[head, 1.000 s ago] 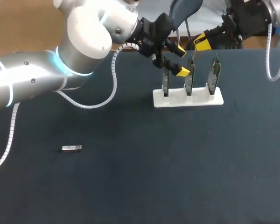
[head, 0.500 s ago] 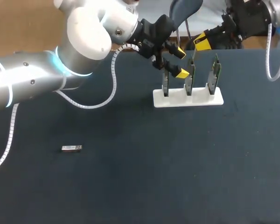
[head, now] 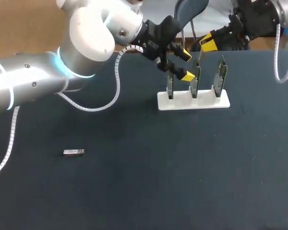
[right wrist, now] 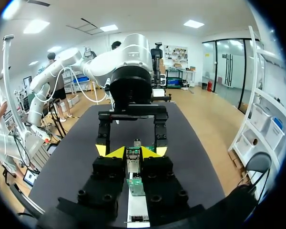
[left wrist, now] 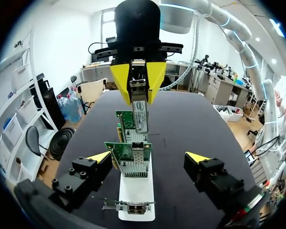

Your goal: Pick up the optical module with the left hand, and insert it into the network port with the right hand.

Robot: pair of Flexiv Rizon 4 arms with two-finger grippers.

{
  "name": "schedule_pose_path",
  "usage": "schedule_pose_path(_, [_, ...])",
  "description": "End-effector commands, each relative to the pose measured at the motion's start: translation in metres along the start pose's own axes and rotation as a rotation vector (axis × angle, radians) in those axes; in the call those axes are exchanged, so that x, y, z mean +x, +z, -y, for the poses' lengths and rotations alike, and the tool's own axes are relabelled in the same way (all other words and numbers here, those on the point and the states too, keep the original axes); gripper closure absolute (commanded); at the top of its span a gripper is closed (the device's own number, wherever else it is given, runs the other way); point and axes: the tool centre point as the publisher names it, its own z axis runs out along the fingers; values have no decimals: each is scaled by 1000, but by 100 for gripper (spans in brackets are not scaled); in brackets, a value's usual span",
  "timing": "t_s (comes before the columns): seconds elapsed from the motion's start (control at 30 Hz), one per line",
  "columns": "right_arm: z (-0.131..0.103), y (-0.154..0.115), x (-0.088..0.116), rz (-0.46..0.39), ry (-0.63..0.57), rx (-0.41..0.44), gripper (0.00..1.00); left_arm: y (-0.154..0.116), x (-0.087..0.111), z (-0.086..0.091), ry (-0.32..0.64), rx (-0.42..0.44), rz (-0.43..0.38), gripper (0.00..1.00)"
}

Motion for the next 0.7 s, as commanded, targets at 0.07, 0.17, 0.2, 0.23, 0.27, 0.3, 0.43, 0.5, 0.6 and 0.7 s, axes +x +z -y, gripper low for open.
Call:
schedule_pose_path(0.07, [-2, 1, 0, -1, 0, 5, 100, 1, -1, -3, -4, 3, -8, 0])
schedule_pose_path(0.17, [-2, 1, 0, -6, -1, 3, 100, 1, 0, -3, -2, 3, -14, 0])
schedule_pose_path(0.2, [-2, 1, 0, -7, -1, 3, 100, 1, 0, -3, -4, 1, -15, 0])
schedule_pose_path(0.23, [-2, 1, 0, -7, -1, 2, 100, 0, 0, -3, -5, -1, -16, 0])
schedule_pose_path(0.27, [-2, 0, 0, -10, -1, 2, 100, 0, 1, -3, -7, -3, -17, 0])
schedule_pose_path(0.3, [-2, 0, 0, -12, -2, 1, 100, 0, 1, -3, -8, -8, -19, 0])
schedule_pose_path(0.43, [-3, 0, -1, -20, -8, -4, 100, 0, 1, -3, -10, -11, -23, 0])
schedule_pose_path(0.5, [-3, 0, -1, -25, -12, -6, 100, 0, 1, -3, -10, -11, -23, 0])
schedule_pose_path(0.6, [-3, 2, 2, -58, -17, -10, 100, 0, 1, -3, -10, -11, -23, 0])
schedule_pose_path(0.7, [-1, 4, 6, -82, -19, -17, 100, 0, 1, -3, -10, -11, -23, 0])
